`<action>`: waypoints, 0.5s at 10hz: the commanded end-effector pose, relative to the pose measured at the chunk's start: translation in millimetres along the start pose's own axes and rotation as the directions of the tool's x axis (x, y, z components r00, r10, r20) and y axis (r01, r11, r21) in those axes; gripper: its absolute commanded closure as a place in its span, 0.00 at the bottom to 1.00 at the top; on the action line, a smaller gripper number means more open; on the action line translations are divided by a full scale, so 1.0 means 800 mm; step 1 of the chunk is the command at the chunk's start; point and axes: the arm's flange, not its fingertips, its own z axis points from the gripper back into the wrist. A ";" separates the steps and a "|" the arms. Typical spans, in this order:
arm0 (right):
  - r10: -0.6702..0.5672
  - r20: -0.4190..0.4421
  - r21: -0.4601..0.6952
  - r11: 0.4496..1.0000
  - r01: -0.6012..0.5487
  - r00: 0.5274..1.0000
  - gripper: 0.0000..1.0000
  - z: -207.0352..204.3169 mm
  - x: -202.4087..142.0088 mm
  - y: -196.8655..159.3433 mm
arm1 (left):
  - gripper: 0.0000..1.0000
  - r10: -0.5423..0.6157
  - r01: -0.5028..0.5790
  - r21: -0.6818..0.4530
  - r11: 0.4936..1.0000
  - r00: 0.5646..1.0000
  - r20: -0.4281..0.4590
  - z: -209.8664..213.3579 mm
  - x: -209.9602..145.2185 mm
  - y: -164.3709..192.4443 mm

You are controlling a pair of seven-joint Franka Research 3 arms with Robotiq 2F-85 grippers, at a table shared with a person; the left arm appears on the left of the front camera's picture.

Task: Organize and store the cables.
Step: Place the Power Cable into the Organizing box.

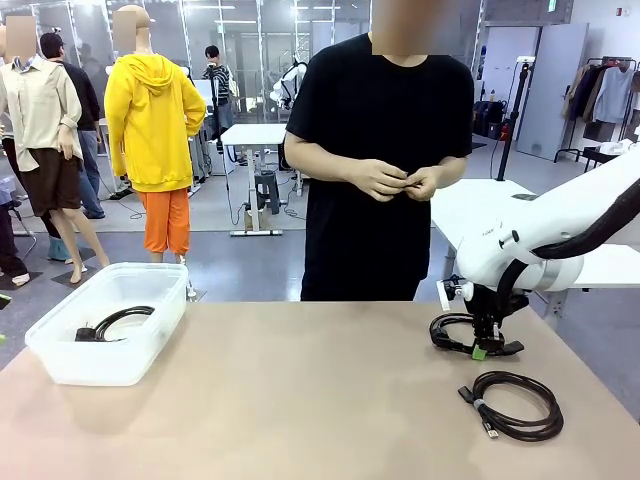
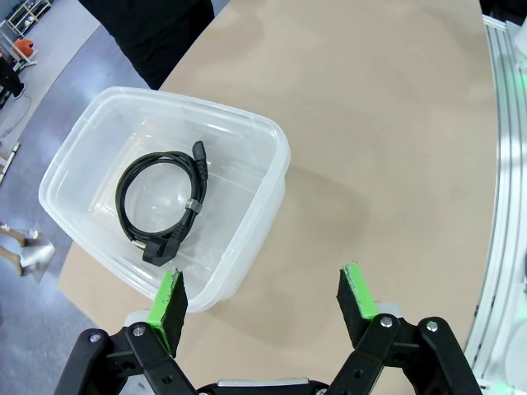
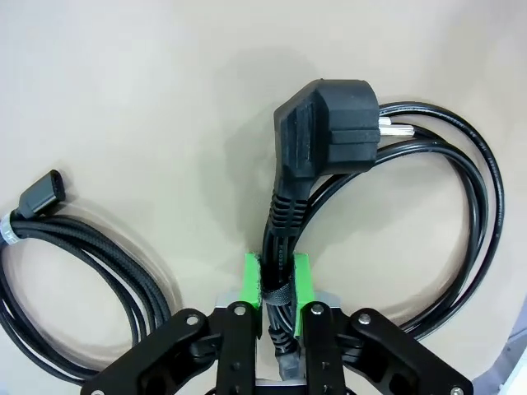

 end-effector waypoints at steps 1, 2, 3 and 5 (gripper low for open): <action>-0.016 -0.044 -0.004 1.000 0.016 0.999 1.00 0.030 0.017 -0.006 | 0.07 0.012 -0.012 0.006 1.000 1.000 -0.003 0.000 0.002 -0.003; 0.013 -0.043 0.036 0.999 -0.011 0.999 1.00 0.053 0.032 -0.002 | 0.07 0.012 -0.012 0.006 1.000 1.000 -0.003 0.000 0.002 -0.003; 0.014 -0.083 0.011 1.000 -0.013 0.996 1.00 0.087 0.053 0.009 | 0.07 0.012 -0.012 0.006 1.000 1.000 -0.003 0.000 0.002 -0.003; 0.022 -0.133 0.026 0.999 -0.019 0.991 1.00 0.118 0.091 0.031 | 0.07 0.012 -0.012 0.006 1.000 1.000 -0.003 0.000 0.002 -0.003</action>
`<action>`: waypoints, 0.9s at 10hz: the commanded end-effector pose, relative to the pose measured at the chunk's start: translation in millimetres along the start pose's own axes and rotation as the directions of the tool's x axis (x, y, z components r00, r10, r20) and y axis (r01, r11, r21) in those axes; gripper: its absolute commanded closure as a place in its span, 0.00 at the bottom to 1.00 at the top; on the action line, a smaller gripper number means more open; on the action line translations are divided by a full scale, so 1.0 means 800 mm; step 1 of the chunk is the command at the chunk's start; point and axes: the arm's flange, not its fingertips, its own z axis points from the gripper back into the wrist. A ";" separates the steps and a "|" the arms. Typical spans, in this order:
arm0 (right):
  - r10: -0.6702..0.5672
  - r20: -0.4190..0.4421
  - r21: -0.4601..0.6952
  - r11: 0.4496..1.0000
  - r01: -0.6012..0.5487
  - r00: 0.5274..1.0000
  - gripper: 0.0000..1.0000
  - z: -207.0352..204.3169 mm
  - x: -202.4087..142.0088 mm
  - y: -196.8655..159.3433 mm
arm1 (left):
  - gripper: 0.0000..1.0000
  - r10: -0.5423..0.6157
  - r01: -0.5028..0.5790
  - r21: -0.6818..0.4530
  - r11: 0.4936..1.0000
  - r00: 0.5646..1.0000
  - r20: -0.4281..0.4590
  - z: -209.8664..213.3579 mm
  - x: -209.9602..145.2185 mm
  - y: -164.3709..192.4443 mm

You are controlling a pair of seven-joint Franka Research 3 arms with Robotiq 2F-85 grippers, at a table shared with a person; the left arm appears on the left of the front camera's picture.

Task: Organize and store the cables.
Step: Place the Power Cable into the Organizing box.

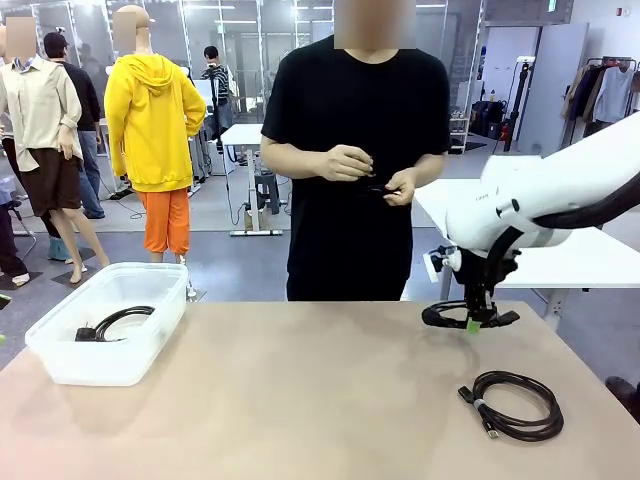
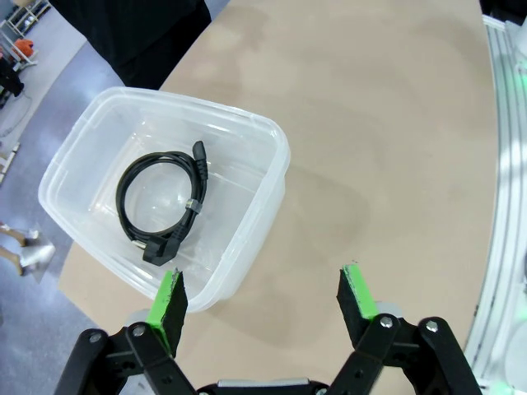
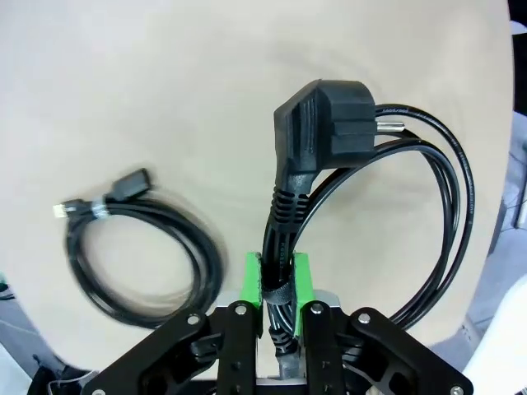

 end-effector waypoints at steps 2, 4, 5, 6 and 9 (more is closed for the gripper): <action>0.027 -0.082 -0.011 1.000 -0.028 0.996 1.00 0.028 0.098 0.050 | 0.07 0.012 -0.012 0.006 1.000 1.000 -0.003 0.000 0.002 -0.003; 0.099 -0.047 -0.020 0.995 -0.101 0.994 1.00 0.030 0.176 0.095 | 0.07 0.012 -0.012 0.006 1.000 1.000 -0.003 0.000 0.002 -0.003; 0.119 -0.042 -0.037 0.992 -0.121 0.992 1.00 0.027 0.205 0.112 | 0.07 0.012 -0.012 0.006 1.000 1.000 -0.003 0.000 0.002 -0.003; 0.134 -0.046 -0.048 0.989 -0.137 0.990 1.00 0.024 0.236 0.133 | 0.07 0.012 -0.012 0.006 1.000 1.000 -0.003 0.000 0.002 -0.003; 0.179 -0.038 -0.113 0.977 -0.183 0.983 1.00 0.005 0.319 0.181 | 0.07 0.012 -0.012 0.006 1.000 1.000 -0.003 0.000 0.002 -0.003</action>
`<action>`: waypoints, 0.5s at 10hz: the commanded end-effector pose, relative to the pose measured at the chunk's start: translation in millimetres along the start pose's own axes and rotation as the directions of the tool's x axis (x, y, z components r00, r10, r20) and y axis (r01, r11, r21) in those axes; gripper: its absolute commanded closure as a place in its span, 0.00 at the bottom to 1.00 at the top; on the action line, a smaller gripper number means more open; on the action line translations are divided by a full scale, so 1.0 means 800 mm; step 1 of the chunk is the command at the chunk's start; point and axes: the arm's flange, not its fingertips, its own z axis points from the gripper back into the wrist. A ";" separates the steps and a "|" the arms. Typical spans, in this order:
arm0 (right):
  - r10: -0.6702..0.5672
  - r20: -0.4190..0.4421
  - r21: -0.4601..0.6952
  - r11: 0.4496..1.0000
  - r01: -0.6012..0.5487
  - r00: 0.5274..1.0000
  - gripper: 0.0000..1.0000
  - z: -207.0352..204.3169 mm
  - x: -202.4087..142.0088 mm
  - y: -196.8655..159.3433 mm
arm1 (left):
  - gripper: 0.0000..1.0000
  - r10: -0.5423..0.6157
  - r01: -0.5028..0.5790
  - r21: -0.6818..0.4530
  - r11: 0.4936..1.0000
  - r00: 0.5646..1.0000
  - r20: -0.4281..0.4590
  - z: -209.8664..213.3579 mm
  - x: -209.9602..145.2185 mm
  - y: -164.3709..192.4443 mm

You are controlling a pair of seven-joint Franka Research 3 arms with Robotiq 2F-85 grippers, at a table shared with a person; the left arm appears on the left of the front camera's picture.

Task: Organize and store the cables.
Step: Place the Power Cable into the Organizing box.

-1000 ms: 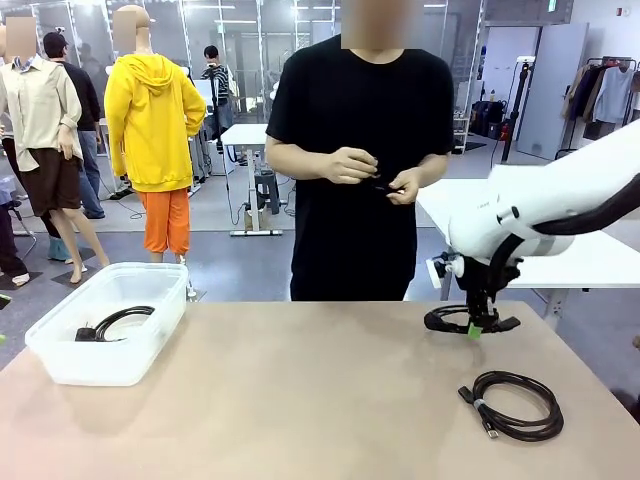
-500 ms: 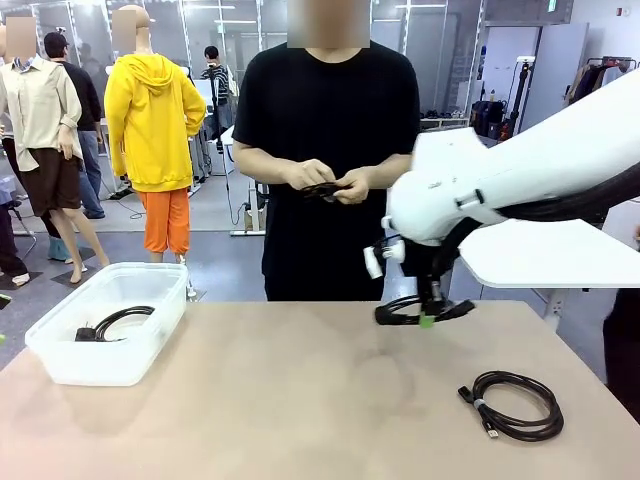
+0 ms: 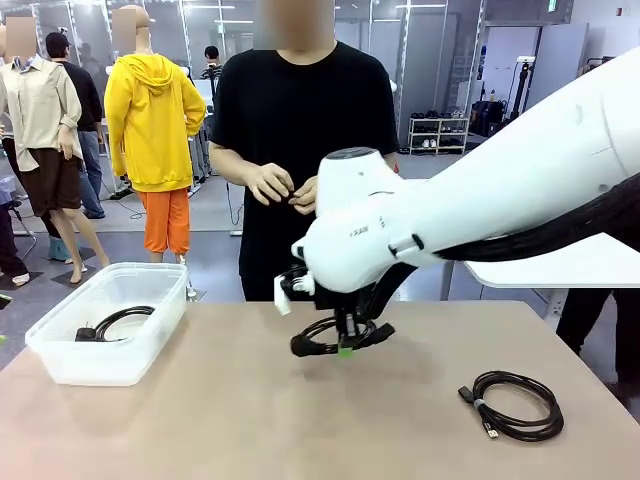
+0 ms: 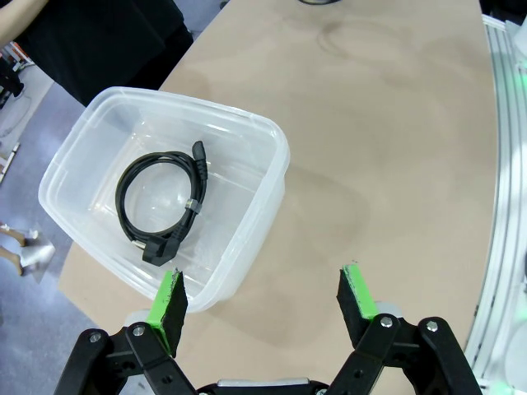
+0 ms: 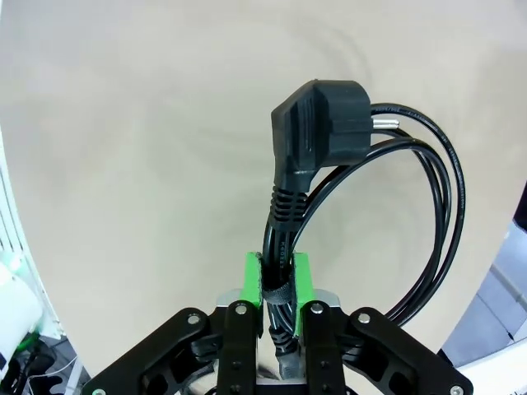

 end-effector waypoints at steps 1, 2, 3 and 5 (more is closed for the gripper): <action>-0.001 0.009 -0.042 0.999 0.001 1.000 1.00 -0.024 0.032 0.001 | 0.07 0.013 -0.013 0.006 1.000 1.000 -0.002 0.001 0.002 -0.002; 0.017 0.037 -0.011 1.000 -0.016 0.999 1.00 -0.041 0.049 0.005 | 0.07 0.013 -0.013 0.006 1.000 1.000 -0.002 0.001 0.002 -0.002; 0.028 0.058 -0.006 1.000 -0.028 0.998 1.00 -0.063 0.059 0.005 | 0.07 0.013 -0.013 0.006 1.000 1.000 -0.002 0.001 0.002 -0.002; 0.016 0.079 0.017 1.000 -0.017 0.997 1.00 -0.089 0.060 0.004 | 0.07 0.013 -0.013 0.006 1.000 1.000 -0.002 0.001 0.002 -0.002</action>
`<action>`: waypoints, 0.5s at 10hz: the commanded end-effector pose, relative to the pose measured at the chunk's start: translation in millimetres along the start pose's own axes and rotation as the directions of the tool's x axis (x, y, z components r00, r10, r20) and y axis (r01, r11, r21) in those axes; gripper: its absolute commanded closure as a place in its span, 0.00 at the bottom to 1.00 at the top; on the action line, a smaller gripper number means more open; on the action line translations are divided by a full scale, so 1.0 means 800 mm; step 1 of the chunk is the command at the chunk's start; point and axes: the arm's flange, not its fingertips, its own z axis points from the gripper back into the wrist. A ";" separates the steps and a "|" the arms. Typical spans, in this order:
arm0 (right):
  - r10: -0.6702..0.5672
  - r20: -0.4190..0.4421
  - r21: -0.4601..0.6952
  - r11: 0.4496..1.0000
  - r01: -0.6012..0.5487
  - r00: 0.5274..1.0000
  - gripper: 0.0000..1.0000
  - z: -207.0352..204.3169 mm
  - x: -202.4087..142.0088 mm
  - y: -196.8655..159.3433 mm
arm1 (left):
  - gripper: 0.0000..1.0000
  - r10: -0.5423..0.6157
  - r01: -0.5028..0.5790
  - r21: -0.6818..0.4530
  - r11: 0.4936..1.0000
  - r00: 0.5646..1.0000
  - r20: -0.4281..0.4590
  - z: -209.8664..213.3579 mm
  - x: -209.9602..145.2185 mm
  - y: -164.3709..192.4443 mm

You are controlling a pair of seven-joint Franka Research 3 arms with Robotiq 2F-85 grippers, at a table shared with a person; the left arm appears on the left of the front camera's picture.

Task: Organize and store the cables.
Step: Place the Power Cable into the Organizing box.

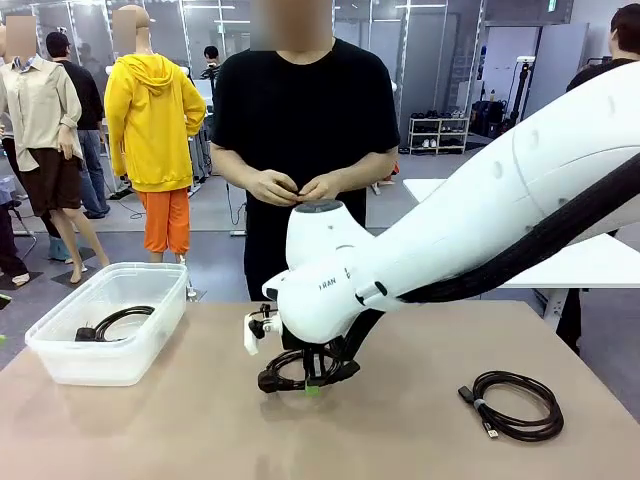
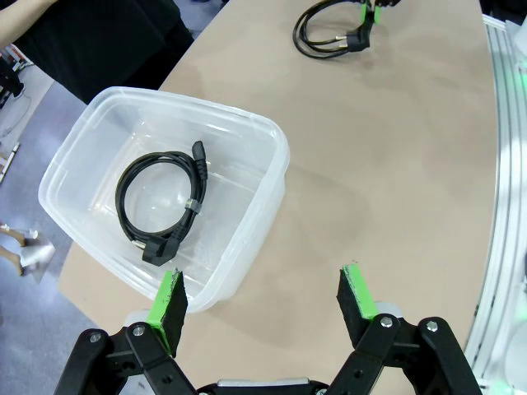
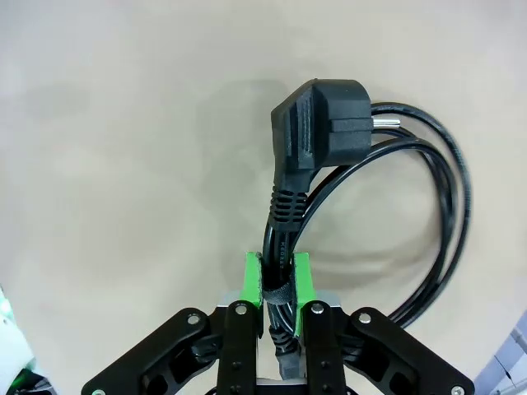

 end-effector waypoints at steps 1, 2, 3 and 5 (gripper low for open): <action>-0.029 0.028 0.010 1.000 0.029 0.999 1.00 -0.002 -0.005 -0.006 | 0.07 0.013 -0.013 0.006 1.000 1.000 -0.002 0.001 0.002 -0.002; -0.028 0.028 0.038 0.999 0.027 0.999 1.00 -0.007 -0.012 -0.005 | 0.07 0.013 -0.013 0.006 1.000 1.000 -0.002 0.001 0.002 -0.002; -0.030 0.040 0.054 0.998 0.028 0.999 0.76 -0.008 -0.015 -0.004 | 0.07 0.013 -0.013 0.006 1.000 1.000 -0.002 0.001 0.002 -0.002; -0.030 0.054 0.053 0.998 0.028 0.998 0.34 0.000 -0.021 -0.002 | 0.07 0.013 -0.013 0.006 1.000 1.000 -0.002 0.001 0.002 -0.002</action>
